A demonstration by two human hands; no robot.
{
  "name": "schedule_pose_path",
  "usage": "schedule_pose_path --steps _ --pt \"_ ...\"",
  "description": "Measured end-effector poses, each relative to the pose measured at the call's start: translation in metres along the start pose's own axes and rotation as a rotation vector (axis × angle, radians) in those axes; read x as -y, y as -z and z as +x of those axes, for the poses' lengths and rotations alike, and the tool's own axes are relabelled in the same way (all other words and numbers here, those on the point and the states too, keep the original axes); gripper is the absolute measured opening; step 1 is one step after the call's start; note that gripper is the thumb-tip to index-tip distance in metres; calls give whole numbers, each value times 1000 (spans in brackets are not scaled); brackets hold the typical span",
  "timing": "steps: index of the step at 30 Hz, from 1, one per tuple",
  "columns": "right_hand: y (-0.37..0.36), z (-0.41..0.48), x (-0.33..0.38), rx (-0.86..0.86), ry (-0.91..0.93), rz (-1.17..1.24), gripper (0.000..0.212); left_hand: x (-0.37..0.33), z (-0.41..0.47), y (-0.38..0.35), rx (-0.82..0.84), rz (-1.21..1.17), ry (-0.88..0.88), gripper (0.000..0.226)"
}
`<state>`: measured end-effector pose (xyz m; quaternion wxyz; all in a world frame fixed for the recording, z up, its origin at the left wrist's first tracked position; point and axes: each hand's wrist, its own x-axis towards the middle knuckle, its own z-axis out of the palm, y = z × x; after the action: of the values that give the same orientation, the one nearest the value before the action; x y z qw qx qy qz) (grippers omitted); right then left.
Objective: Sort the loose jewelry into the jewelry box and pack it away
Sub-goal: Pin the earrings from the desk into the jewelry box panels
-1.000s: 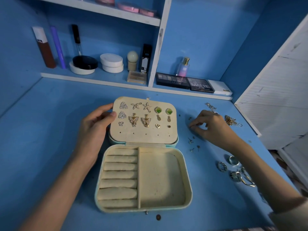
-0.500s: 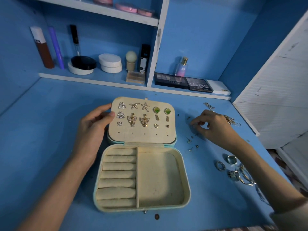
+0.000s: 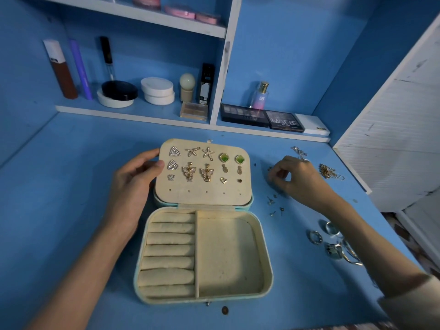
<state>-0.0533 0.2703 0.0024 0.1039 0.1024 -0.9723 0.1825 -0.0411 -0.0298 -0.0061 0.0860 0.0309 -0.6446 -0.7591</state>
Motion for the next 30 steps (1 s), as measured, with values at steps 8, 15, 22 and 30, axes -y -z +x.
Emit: schedule_pose_path --steps 8,15,22,30 --pt "33 30 51 -86 -30 519 20 -2 -2 0 26 -25 -49 32" --pt "51 48 87 286 64 503 7 2 -1 6 12 60 -58 32" --pt "53 43 85 290 42 495 8 -38 -62 -28 -63 -51 -84 20" --pt "60 33 87 257 65 471 6 -34 -104 -81 53 -808 802 30"
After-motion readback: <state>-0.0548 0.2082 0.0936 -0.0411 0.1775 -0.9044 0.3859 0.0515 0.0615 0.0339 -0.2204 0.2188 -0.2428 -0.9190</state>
